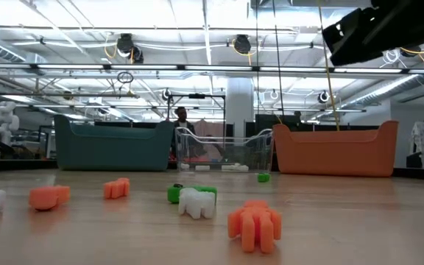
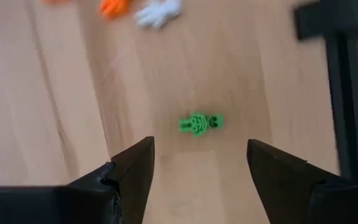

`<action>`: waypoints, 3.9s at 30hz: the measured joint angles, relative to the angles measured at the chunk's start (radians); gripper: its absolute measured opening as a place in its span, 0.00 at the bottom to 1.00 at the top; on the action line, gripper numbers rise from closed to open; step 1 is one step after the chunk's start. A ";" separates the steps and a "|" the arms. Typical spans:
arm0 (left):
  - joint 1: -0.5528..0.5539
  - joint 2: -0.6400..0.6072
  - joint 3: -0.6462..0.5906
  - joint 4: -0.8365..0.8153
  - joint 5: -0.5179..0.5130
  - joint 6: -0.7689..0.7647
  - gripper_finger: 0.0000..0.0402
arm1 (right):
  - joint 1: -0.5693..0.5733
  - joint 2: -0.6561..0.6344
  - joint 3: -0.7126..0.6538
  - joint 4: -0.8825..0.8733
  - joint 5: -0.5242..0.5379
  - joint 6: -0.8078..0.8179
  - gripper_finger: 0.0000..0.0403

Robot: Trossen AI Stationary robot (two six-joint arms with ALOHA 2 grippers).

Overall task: Sort Halloween decoration
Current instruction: Put the green skeleton toy into the blue bin

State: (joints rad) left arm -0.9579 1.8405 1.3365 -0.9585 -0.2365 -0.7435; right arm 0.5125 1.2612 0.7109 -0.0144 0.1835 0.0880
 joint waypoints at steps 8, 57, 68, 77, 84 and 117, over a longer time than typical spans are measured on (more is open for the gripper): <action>-0.005 0.000 0.000 0.061 0.000 0.520 0.62 | 0.007 0.074 -0.001 0.033 0.004 0.039 0.36; 0.119 0.157 0.000 0.055 0.136 0.851 0.02 | 0.007 0.129 0.000 0.115 0.005 -0.020 0.36; 0.121 0.128 0.021 0.024 0.028 0.671 0.04 | 0.007 0.129 0.000 0.116 0.044 -0.022 0.36; 0.112 0.087 0.103 -0.119 -0.310 0.478 0.04 | 0.006 0.129 0.000 0.123 0.059 -0.021 0.36; 0.115 0.088 0.214 -0.153 -0.491 0.516 0.04 | 0.006 0.128 0.000 0.218 0.054 -0.064 0.36; 0.149 0.087 0.261 -0.073 -1.216 -0.081 0.04 | 0.024 0.274 0.000 0.459 0.262 -0.074 0.36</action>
State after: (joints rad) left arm -0.8087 1.9274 1.5974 -1.0317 -1.4524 -0.8242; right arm 0.5362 1.5352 0.7109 0.4450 0.4454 0.0143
